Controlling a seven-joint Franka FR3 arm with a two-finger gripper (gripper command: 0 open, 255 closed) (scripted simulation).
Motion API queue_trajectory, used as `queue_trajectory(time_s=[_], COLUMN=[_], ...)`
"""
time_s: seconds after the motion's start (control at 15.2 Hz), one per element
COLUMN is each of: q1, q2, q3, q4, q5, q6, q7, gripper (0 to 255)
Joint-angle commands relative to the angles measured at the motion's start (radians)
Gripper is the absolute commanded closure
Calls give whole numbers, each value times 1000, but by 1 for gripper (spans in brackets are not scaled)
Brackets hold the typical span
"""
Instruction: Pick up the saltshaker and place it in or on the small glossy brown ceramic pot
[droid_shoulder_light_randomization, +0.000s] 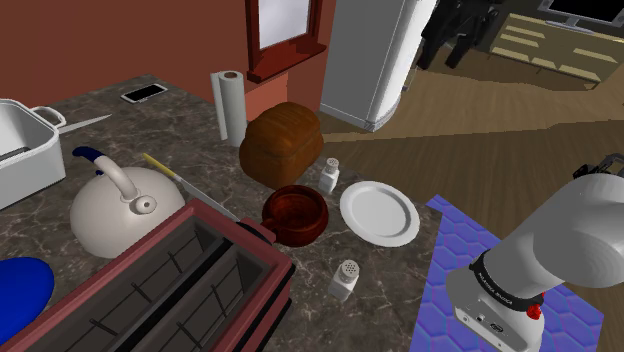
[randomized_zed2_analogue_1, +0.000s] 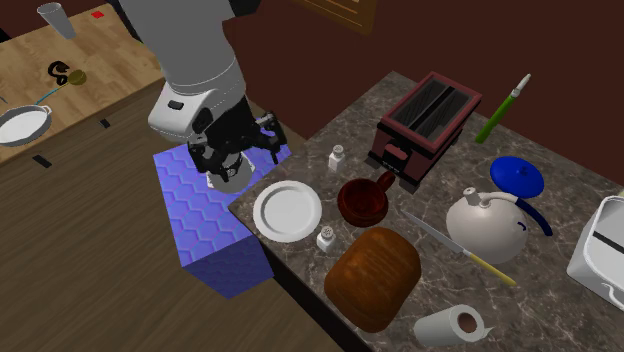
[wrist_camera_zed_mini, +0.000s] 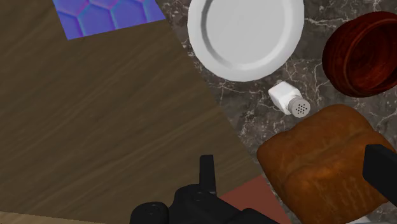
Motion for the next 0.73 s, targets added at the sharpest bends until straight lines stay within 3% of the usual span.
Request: queue_trajectory(time_s=[0.0, 0.66], q1=[0, 20], q2=[0, 195], q3=[0, 150], q4=[0, -109], q5=[0, 26], q6=[0, 259], q7=[0, 140], gripper=[0, 0])
